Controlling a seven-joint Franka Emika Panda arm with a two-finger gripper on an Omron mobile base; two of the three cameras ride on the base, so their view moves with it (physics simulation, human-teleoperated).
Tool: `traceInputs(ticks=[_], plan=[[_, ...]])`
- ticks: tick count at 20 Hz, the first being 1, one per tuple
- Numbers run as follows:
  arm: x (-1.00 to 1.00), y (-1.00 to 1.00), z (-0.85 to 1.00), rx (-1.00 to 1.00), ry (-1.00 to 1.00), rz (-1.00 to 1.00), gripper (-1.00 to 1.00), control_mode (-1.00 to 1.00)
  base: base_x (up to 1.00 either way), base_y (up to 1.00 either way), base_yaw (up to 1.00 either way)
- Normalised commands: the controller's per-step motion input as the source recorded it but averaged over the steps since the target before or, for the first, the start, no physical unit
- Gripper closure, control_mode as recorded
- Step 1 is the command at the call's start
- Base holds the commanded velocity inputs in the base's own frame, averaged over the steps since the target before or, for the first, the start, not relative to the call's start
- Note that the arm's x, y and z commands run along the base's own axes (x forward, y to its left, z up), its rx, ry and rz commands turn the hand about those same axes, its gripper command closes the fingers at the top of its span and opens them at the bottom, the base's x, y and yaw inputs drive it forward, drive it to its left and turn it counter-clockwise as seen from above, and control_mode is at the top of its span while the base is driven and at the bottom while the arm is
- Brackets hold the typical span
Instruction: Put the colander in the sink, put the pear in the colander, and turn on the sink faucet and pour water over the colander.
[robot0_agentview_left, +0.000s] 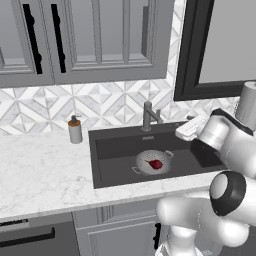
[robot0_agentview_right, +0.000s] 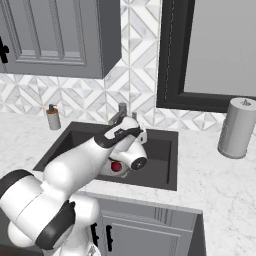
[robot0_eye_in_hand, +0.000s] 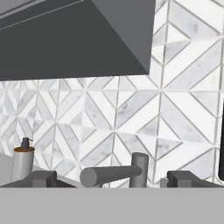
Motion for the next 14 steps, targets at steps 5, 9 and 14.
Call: traceInputs(ticks=[5, 9, 14], plan=[[0.01, 0.16, 0.00, 0.06, 0.00, 0.00, -1.00, -1.00, 0.00, 0.00, 0.00], [0.16, 0.23, 0.00, 0.07, 0.00, 0.00, -1.00, -1.00, 0.00, 0.00, 0.00], [0.31, 0.05, 0.00, 0.00, 0.00, 0.00, -1.00, -1.00, 0.00, 0.00, 0.00]])
